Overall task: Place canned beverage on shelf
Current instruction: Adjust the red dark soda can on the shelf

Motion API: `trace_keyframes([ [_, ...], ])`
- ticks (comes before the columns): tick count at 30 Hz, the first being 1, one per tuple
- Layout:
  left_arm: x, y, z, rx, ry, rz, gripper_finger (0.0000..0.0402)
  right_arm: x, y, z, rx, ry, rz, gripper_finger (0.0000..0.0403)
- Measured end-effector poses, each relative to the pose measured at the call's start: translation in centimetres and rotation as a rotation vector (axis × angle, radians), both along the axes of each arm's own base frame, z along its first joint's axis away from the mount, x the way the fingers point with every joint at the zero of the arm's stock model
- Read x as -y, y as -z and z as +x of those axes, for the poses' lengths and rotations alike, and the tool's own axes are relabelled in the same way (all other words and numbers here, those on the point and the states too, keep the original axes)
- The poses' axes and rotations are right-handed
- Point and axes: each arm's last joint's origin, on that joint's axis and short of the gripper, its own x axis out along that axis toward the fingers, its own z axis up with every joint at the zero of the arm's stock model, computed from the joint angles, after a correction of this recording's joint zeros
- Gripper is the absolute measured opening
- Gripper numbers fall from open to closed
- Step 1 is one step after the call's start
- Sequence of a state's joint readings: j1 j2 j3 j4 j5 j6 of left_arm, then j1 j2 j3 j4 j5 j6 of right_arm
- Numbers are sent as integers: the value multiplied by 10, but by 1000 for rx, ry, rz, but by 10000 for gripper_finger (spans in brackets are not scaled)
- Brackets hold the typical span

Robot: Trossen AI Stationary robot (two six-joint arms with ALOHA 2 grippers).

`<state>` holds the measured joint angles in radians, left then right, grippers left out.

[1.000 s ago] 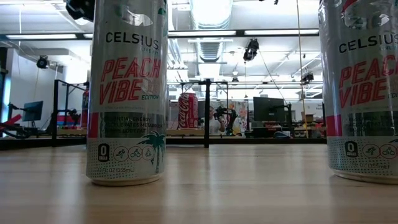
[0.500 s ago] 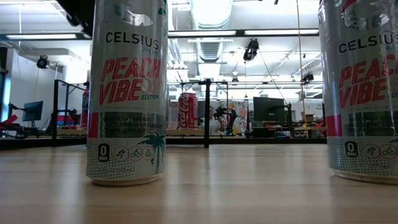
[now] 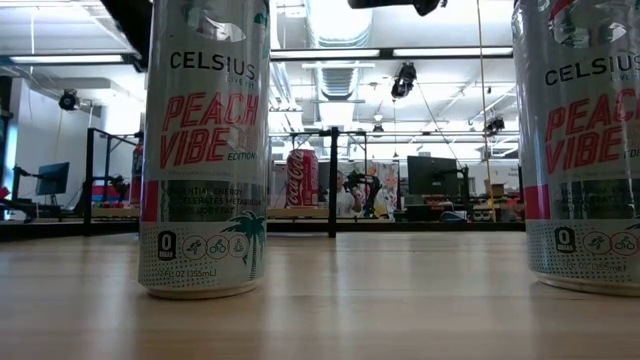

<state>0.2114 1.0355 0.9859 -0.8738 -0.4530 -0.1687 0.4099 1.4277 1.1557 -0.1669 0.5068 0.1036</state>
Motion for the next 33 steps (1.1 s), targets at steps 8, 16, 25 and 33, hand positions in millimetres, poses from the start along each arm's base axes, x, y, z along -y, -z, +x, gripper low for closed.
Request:
trace_keyframes([
  [8,-40,22,15,-94,-104,-45,0,8,0,3,-2,19,4,219],
  [16,-53,34,26,-153,-143,-6,0,8,0,3,-3,19,5,219],
  [25,-57,38,25,-196,-174,9,0,8,0,3,-1,22,11,219],
  [33,-60,38,23,-214,-199,29,0,8,0,3,-1,22,14,219],
])
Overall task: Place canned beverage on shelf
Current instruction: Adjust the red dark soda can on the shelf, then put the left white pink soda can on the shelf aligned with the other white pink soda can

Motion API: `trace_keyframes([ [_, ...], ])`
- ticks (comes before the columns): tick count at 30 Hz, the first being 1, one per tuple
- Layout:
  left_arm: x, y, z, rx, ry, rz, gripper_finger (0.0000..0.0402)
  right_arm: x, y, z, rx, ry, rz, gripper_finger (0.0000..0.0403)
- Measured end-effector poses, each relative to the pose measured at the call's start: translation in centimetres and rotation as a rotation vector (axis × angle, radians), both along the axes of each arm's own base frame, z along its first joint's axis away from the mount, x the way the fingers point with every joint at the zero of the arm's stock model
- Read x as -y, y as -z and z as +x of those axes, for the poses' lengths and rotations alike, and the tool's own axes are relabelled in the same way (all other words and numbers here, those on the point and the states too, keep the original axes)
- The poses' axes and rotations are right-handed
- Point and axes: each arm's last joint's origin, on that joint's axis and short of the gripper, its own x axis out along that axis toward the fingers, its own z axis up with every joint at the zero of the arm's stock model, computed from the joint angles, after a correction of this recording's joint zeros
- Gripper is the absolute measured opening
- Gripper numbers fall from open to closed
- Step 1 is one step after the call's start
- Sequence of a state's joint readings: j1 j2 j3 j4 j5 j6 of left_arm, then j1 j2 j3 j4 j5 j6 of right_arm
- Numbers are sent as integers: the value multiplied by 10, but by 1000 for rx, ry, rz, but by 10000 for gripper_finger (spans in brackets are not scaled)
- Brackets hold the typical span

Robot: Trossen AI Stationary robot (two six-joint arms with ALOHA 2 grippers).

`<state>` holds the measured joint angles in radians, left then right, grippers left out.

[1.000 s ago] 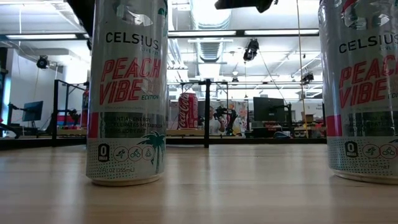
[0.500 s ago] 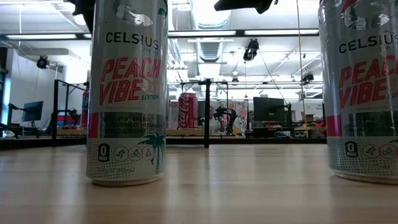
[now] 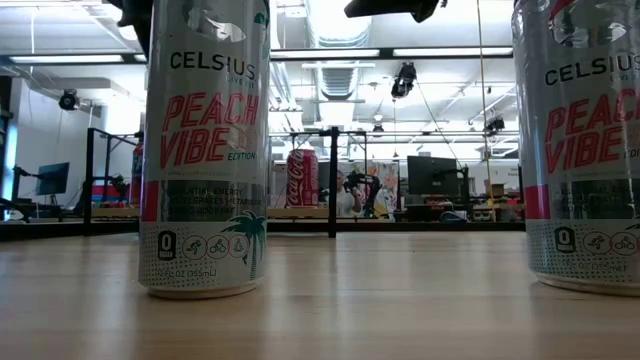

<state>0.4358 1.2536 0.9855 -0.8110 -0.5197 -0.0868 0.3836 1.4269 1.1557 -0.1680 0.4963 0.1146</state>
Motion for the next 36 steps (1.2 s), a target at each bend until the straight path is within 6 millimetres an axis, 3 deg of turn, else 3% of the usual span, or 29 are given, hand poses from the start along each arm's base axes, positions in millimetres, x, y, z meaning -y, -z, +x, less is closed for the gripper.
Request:
trace_keyframes([
  [7,2,-3,-2,12,2,8,0,0,0,0,0,1,1,219],
  [12,16,-16,-5,91,70,7,0,0,0,0,3,8,17,219],
  [20,68,-56,-17,424,322,-24,0,1,-7,-3,35,19,53,219],
  [25,107,-70,-17,577,500,-64,0,1,-9,-2,61,23,76,219],
  [30,143,-77,-12,665,660,-86,0,-1,-9,-2,72,33,118,219],
  [36,179,-71,-10,639,693,-1,0,-11,-10,3,131,-16,156,219],
])
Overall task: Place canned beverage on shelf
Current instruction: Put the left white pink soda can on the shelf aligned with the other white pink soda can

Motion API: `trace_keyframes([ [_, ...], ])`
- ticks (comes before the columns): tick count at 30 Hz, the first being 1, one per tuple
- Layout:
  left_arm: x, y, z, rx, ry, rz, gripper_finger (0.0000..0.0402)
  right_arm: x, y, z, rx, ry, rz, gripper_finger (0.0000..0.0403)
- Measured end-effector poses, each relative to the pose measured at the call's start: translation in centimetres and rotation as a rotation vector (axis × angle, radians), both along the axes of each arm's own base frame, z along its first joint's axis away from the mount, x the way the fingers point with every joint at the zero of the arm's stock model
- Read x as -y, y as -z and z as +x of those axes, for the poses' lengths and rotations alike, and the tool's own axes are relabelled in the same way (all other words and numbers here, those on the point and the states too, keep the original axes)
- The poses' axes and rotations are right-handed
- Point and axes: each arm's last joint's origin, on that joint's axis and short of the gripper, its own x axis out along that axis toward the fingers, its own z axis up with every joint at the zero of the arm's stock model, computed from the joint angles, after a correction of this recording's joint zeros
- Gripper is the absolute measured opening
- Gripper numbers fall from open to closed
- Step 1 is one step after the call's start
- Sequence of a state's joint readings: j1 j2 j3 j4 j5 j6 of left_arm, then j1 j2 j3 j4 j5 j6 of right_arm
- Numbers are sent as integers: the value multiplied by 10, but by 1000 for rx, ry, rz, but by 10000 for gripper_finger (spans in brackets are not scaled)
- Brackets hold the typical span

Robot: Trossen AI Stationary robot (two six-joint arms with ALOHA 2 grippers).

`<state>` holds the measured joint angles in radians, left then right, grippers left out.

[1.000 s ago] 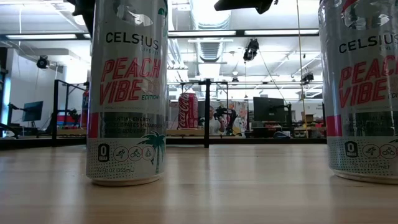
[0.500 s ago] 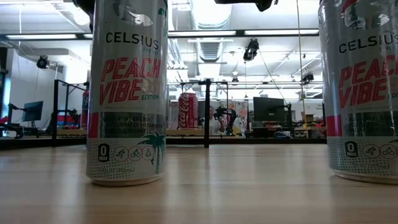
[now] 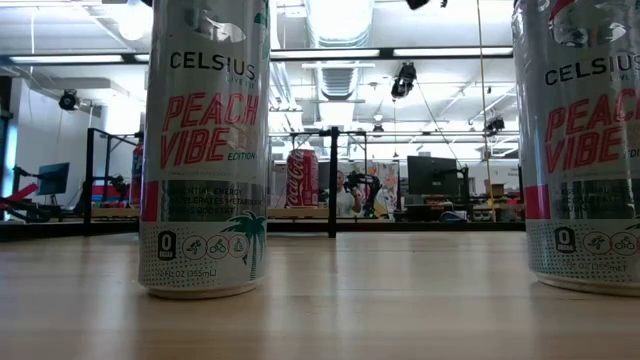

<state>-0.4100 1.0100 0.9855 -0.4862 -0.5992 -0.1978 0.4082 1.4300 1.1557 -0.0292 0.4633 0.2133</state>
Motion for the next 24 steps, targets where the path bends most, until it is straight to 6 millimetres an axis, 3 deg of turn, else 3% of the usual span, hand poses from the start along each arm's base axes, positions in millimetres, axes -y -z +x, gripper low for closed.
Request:
trace_keyframes([
  [10,40,4,3,52,91,-5,0,-10,11,13,24,-76,47,219],
  [24,48,5,8,86,79,-5,0,-24,45,40,56,-136,62,219],
])
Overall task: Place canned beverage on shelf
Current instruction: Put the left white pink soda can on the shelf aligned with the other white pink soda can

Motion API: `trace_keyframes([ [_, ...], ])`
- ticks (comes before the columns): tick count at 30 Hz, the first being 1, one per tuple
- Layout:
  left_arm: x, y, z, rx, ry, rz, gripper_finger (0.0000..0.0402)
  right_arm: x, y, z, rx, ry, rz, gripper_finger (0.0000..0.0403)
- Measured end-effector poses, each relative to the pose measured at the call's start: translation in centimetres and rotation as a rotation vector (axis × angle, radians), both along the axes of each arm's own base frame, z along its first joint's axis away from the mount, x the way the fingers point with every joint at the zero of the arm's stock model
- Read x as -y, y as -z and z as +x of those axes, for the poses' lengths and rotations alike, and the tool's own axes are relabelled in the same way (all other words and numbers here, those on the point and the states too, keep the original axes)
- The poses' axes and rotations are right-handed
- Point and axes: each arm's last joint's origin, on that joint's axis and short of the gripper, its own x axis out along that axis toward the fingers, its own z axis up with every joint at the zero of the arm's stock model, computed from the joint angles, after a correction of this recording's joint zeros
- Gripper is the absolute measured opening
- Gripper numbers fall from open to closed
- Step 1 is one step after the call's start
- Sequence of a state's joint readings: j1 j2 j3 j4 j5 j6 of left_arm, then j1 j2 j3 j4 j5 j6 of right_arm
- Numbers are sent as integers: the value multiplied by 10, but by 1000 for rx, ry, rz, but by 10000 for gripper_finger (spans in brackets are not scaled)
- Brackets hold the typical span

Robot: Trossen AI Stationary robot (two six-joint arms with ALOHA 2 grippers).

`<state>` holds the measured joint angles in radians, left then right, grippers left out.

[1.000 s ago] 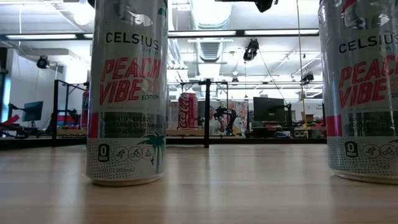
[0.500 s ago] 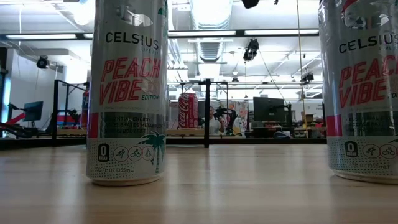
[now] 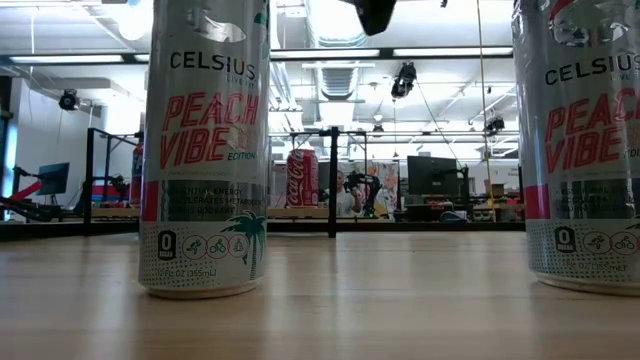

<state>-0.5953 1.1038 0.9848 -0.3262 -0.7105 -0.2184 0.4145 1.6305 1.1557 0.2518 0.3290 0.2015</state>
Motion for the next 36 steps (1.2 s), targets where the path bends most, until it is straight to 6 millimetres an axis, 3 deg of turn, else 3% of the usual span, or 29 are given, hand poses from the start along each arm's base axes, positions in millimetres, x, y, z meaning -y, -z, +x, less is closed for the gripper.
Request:
trace_keyframes([
  [13,8,10,12,-21,-6,18,0,-11,13,1,-31,-59,-45,223],
  [17,9,11,13,-21,-6,19,0,-14,17,0,-53,-65,-49,253],
  [26,9,11,14,-14,-11,23,0,-12,26,-3,-158,-18,28,367],
  [36,9,9,14,-2,-6,31,0,-13,29,-2,-161,-24,13,380],
])
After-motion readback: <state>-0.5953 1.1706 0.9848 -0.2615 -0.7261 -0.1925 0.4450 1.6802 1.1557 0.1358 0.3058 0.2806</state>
